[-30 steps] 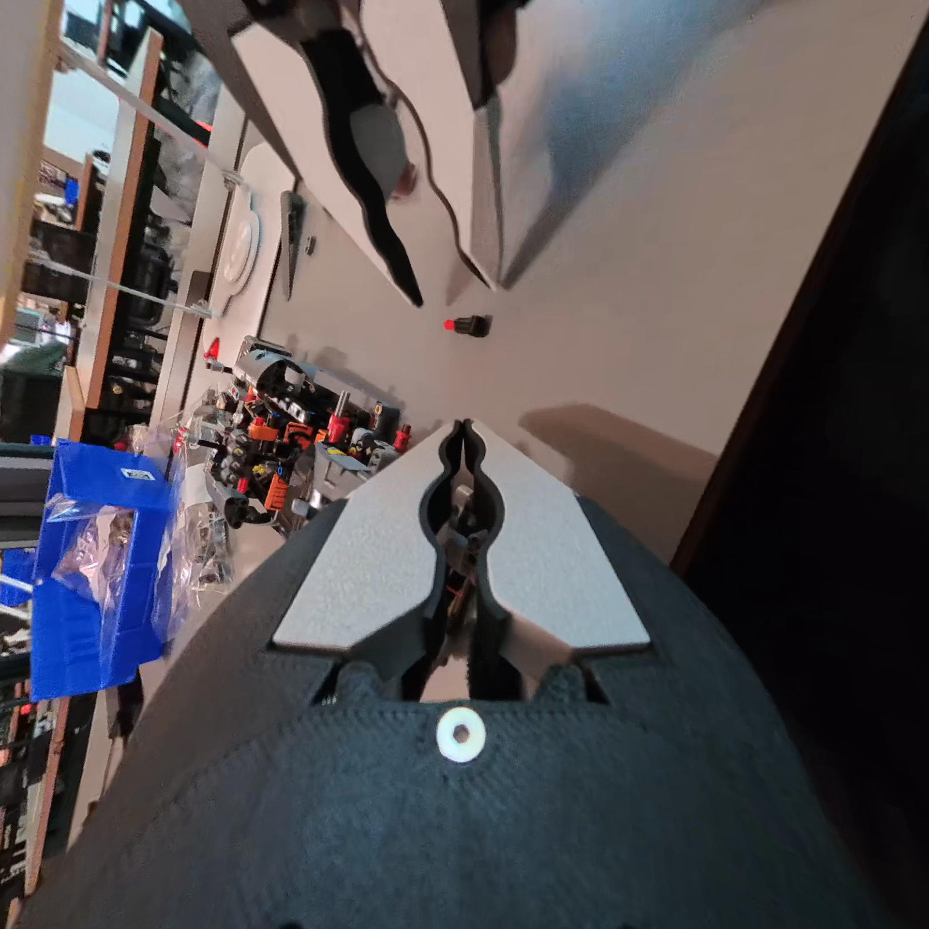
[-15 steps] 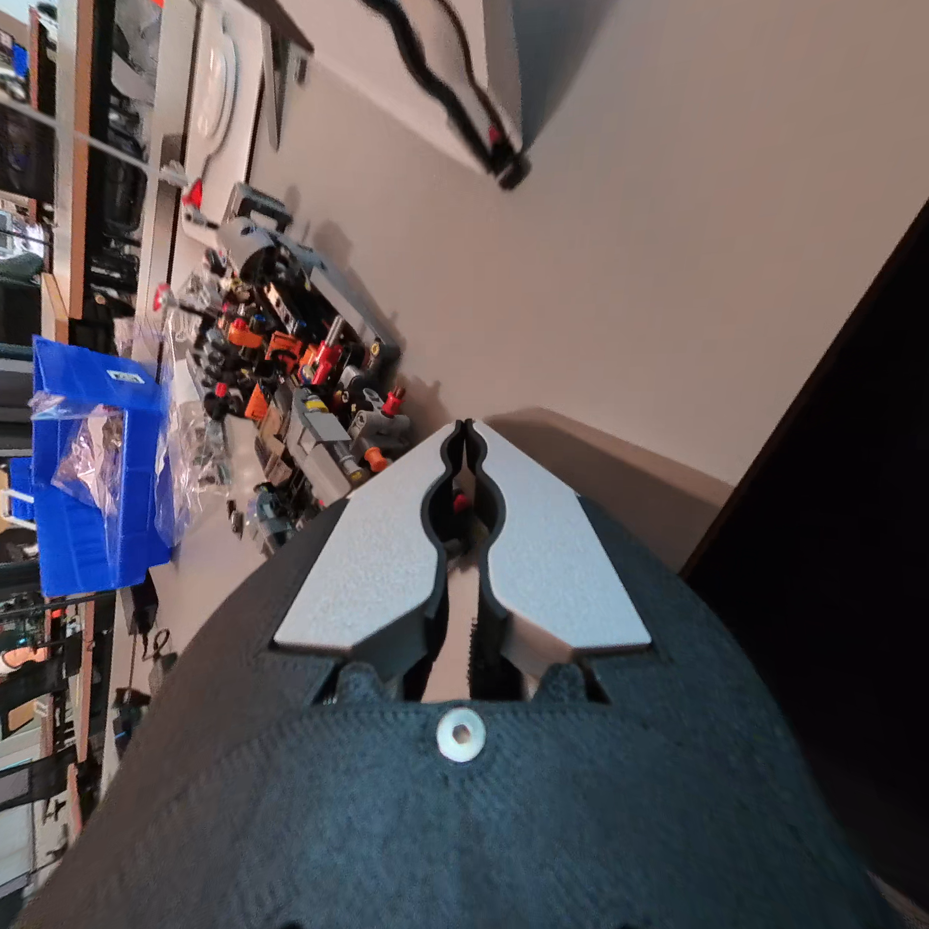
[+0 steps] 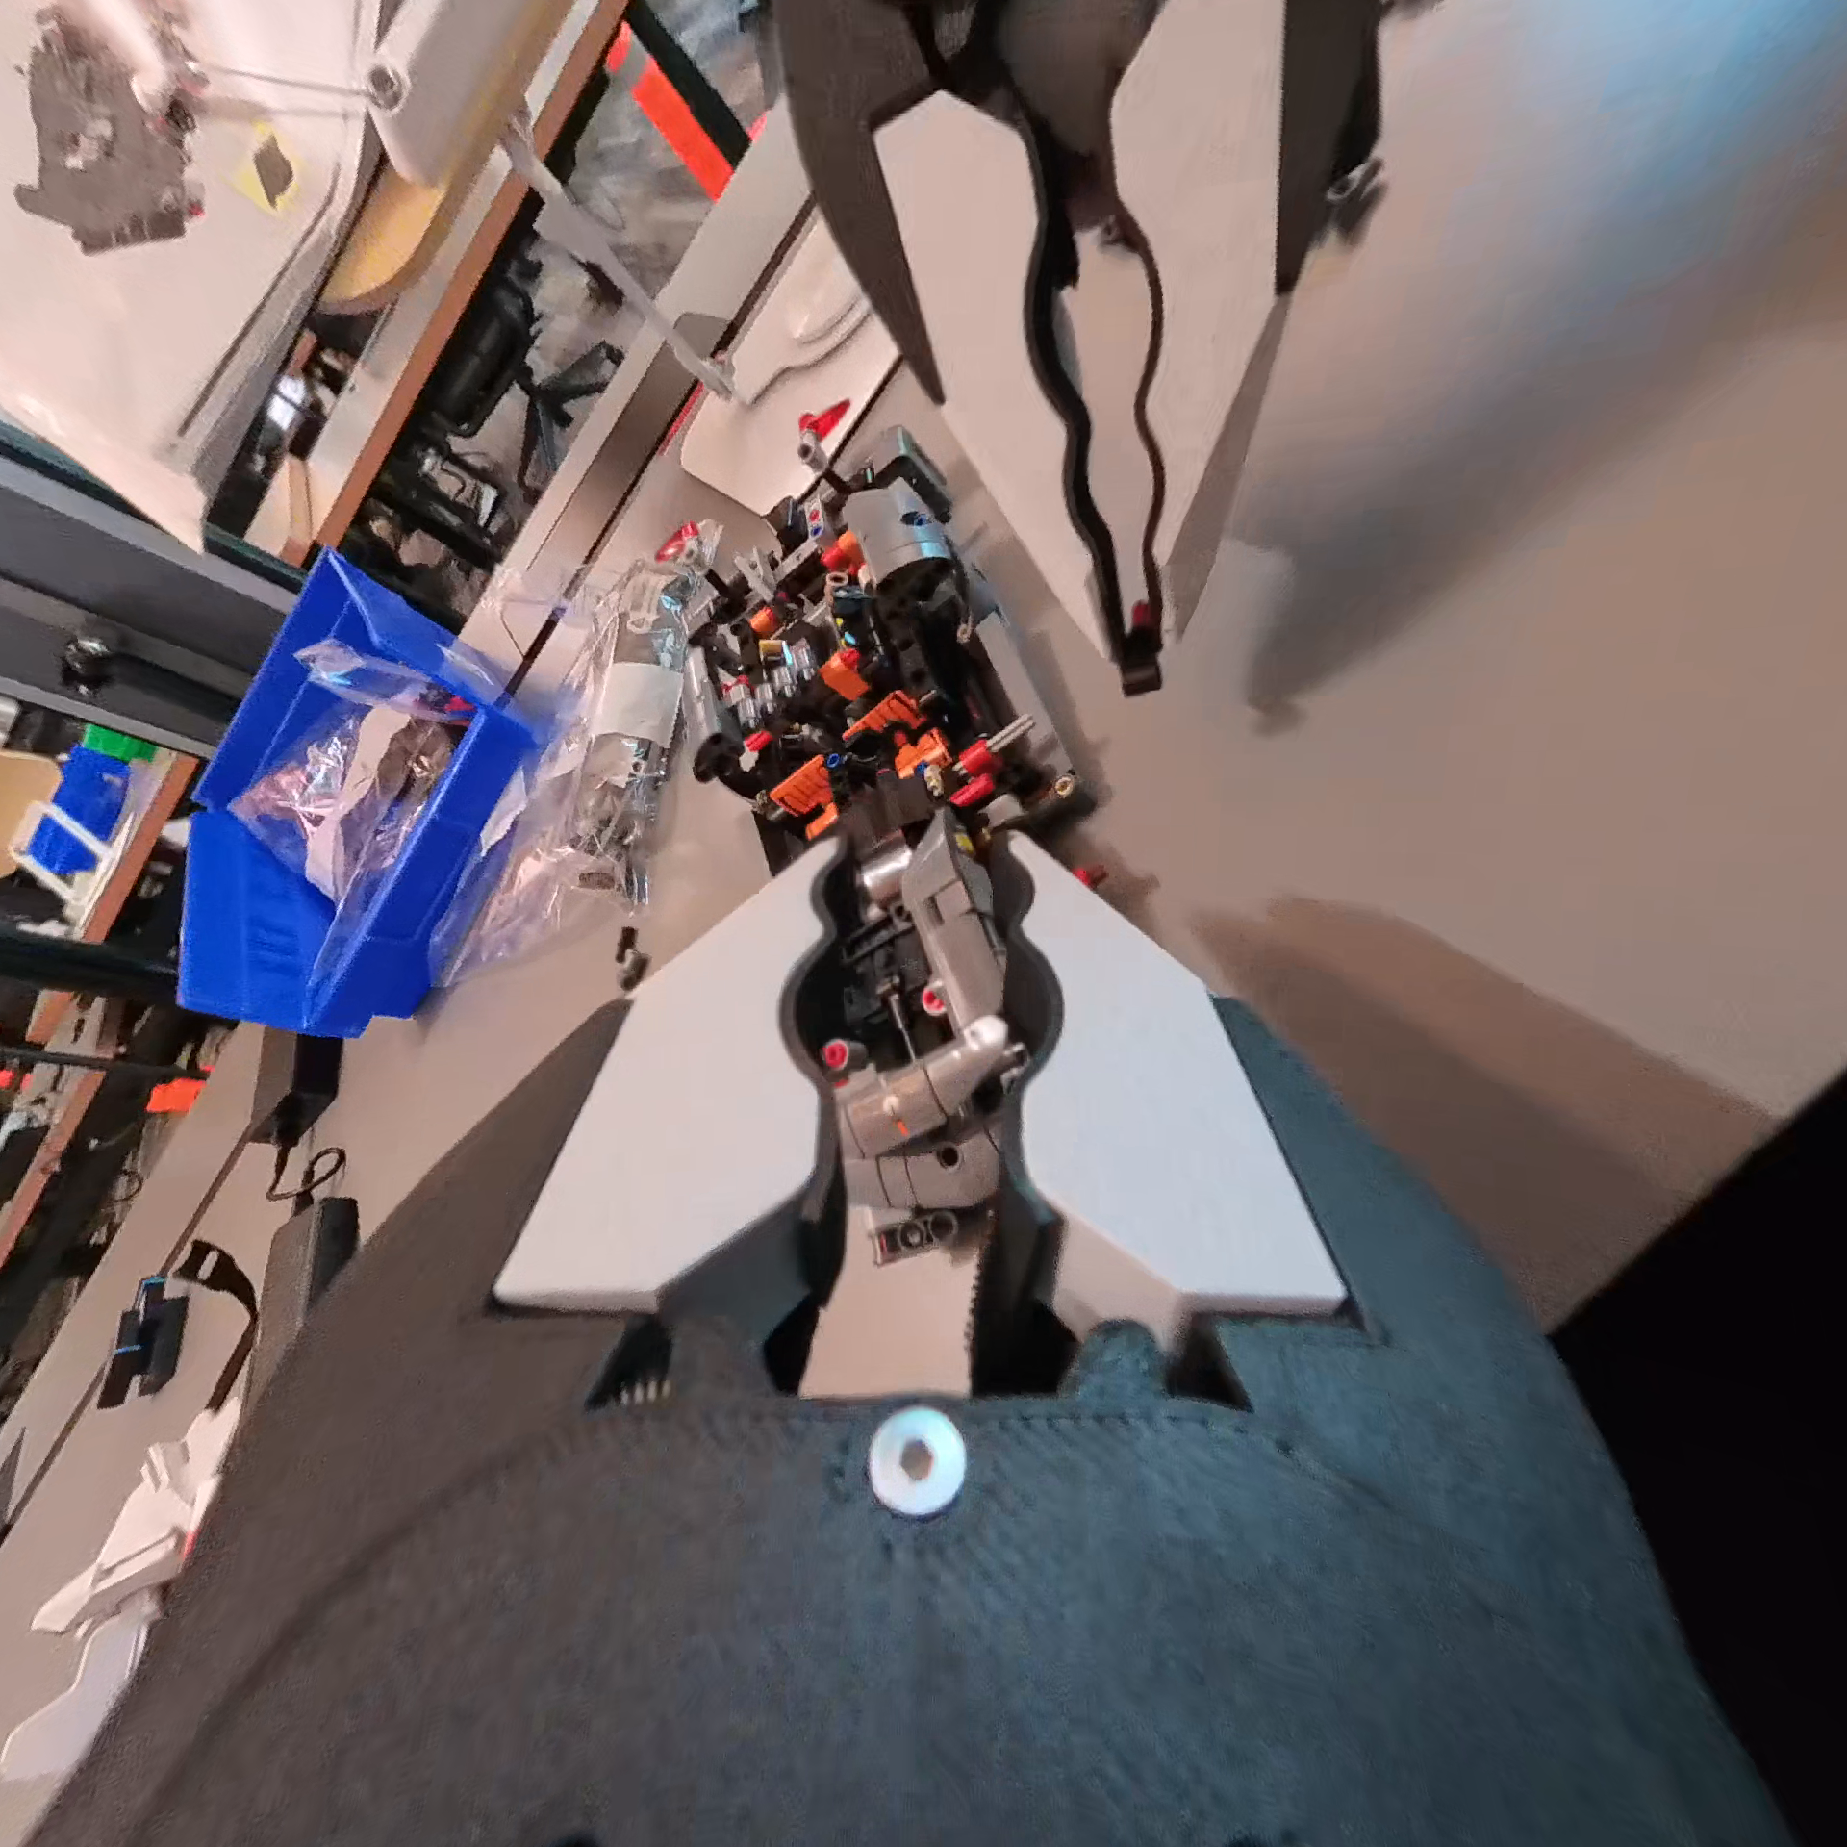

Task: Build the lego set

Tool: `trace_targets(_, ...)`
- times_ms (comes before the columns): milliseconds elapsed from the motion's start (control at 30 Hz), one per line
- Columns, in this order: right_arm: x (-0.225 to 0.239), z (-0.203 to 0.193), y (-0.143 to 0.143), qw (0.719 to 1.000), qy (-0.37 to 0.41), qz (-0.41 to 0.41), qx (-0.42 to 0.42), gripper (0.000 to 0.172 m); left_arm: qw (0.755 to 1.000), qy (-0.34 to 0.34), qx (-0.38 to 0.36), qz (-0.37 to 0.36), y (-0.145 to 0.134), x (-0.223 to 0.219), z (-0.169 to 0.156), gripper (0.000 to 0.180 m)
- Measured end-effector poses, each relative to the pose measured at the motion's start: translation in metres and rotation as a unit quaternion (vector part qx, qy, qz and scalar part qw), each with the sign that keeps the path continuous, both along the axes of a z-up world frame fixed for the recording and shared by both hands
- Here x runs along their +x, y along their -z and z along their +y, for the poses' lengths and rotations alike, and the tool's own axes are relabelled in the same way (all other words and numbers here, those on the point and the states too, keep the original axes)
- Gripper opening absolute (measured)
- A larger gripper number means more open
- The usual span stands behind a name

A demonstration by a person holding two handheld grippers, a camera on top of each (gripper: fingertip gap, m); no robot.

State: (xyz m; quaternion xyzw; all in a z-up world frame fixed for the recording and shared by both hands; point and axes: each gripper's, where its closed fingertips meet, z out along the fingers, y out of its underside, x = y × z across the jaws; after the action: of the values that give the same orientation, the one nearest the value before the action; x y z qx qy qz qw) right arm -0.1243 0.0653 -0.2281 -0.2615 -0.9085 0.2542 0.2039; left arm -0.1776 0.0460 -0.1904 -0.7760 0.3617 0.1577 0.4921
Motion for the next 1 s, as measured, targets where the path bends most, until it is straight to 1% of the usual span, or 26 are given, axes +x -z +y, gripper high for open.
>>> trace_targets(33, -0.004, 0.004, 0.001, 0.999, -0.007, -0.003, 0.031, 0.004, 1.0, -0.006, 0.002, -0.002, 0.0, 0.0, 0.005, 0.025)
trace_targets(67, -0.008, 0.008, 0.002, 0.998, -0.013, -0.006, 0.057, 0.004, 1.0, -0.009, 0.0, -0.007, 0.001, 0.002, 0.01, 0.026)
trace_targets(133, -0.016, 0.015, 0.001, 0.996, -0.025, -0.013, 0.087, 0.004, 1.0, -0.012, -0.02, -0.02, 0.008, 0.007, 0.016, 0.032)
trace_targets(167, -0.019, 0.016, 0.0, 0.995, -0.03, -0.017, 0.091, 0.004, 0.999, -0.017, -0.03, -0.023, 0.012, 0.008, 0.019, 0.036)
trace_targets(300, -0.026, 0.017, -0.002, 0.993, -0.066, -0.036, 0.091, 0.004, 0.998, -0.053, -0.033, -0.026, 0.017, 0.006, 0.031, 0.042)
trace_targets(400, -0.029, 0.017, 0.0, 0.991, -0.089, -0.049, 0.092, 0.004, 0.996, -0.071, -0.04, -0.025, 0.024, 0.01, 0.035, 0.043)
trace_targets(500, -0.031, 0.014, 0.002, 0.988, -0.112, -0.058, 0.089, 0.003, 0.995, -0.094, -0.034, -0.013, 0.029, 0.008, 0.038, 0.043)
trace_targets(667, -0.038, 0.017, 0.006, 0.986, -0.12, -0.058, 0.096, 0.003, 0.993, -0.117, -0.022, -0.001, 0.032, 0.003, 0.042, 0.038)
trace_targets(867, -0.041, 0.019, 0.009, 0.986, -0.125, -0.057, 0.091, 0.004, 0.992, -0.126, -0.021, -0.002, 0.04, 0.001, 0.045, 0.033)
trace_targets(1000, -0.044, 0.017, 0.01, 0.986, -0.13, -0.06, 0.084, 0.004, 0.991, -0.132, -0.011, -0.002, 0.039, -0.003, 0.043, 0.036)
